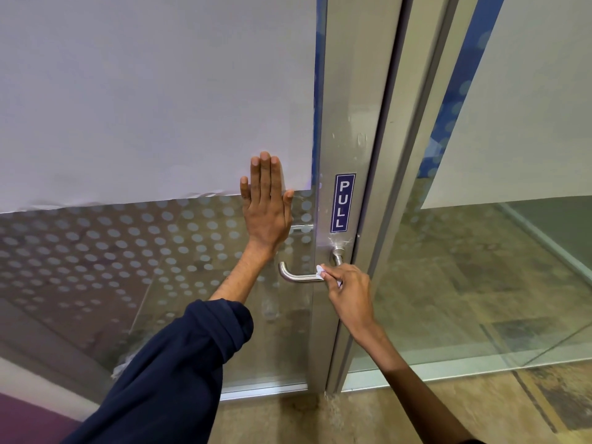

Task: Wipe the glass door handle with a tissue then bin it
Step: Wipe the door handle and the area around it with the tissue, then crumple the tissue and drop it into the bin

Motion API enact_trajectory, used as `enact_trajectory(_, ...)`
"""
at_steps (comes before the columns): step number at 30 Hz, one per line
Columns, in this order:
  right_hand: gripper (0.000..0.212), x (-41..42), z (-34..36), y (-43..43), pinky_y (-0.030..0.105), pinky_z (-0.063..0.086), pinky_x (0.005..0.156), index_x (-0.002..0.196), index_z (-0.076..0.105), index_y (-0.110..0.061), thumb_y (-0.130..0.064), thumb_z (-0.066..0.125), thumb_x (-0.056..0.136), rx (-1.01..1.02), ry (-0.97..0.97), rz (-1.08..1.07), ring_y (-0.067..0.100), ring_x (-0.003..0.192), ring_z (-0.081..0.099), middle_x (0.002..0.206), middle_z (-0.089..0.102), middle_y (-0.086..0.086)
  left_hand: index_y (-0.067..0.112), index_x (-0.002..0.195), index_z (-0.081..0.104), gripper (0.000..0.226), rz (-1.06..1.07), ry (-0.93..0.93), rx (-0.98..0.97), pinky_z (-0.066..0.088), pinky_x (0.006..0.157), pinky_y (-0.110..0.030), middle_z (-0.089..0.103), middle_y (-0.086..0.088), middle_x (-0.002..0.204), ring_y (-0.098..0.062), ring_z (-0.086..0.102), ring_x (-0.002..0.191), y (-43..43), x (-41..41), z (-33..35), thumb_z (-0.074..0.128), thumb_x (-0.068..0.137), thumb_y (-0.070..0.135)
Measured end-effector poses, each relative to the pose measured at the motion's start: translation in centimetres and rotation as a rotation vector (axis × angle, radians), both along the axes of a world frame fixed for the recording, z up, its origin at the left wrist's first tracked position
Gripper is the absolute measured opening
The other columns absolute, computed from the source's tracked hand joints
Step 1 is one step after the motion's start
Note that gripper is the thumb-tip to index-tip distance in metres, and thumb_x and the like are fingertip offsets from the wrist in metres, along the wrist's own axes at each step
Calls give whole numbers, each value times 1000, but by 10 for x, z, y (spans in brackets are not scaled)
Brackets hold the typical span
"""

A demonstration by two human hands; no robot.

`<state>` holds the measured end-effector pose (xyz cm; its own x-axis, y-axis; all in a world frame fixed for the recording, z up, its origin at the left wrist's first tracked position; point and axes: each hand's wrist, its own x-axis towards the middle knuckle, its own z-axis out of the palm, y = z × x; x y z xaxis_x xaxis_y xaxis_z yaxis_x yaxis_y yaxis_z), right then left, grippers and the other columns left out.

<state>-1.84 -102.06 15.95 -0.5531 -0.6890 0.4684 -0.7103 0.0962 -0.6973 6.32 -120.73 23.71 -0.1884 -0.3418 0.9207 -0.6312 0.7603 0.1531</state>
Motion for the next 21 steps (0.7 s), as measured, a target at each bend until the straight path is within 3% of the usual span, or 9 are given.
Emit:
enact_trajectory(5, 12, 15, 2, -6, 27, 48, 71, 96, 80, -18, -17, 72, 87, 47, -57, 95, 15, 68, 58, 75, 70, 2, 19, 158, -12, 59, -49, -61, 52, -14, 127, -35, -24, 6, 166, -12, -17, 155, 10, 7, 5, 13, 107, 36)
enact_trajectory(7, 14, 14, 6, -10, 20, 48, 70, 98, 79, -18, -15, 73, 85, 72, -115, 134, 11, 67, 59, 78, 71, 3, 16, 158, -4, 56, -73, -96, 72, -10, 128, -36, -19, 4, 166, -12, -15, 155, 13, 12, 7, 14, 108, 35)
enact_trajectory(9, 20, 14, 9, -13, 6, 39, 64, 101, 78, -18, -10, 73, 84, 95, -142, 177, 2, 63, 55, 82, 72, 4, 11, 157, 7, 54, -73, -114, 88, -5, 128, -36, -5, -4, 167, -14, -10, 156, 18, 19, 8, 17, 108, 32)
enact_trajectory(14, 28, 22, 18, -16, 1, 42, 71, 107, 76, -16, -6, 72, 81, 40, -242, 214, 5, 82, 66, 98, 75, 1, 6, 152, 38, 49, -159, -124, 163, 20, 127, -44, 29, -19, 162, -27, 18, 154, 46, 42, 0, 35, 106, 21)
enact_trajectory(16, 30, 28, 24, -18, 7, 48, 76, 109, 75, -17, -5, 70, 82, 8, -274, 252, 6, 91, 68, 103, 75, -1, 4, 144, 51, 44, -194, -65, 222, 36, 120, -39, 49, -19, 150, -31, 42, 144, 60, 57, -8, 39, 105, 19)
enact_trajectory(18, 33, 36, 31, -20, 15, 51, 81, 113, 73, -17, -3, 67, 84, -3, -283, 299, 5, 98, 67, 109, 74, -3, 3, 131, 63, 37, -199, 5, 299, 51, 101, -36, 66, -15, 127, -26, 60, 119, 74, 75, -18, 42, 104, 17)
enact_trajectory(21, 36, 49, 36, -23, 3, 45, 82, 116, 72, -17, -1, 63, 85, 2, -265, 374, -4, 103, 63, 111, 71, -10, 7, 121, 69, 33, -234, 18, 515, 52, 92, -38, 72, -7, 116, -20, 65, 107, 94, 104, -35, 43, 106, 20)
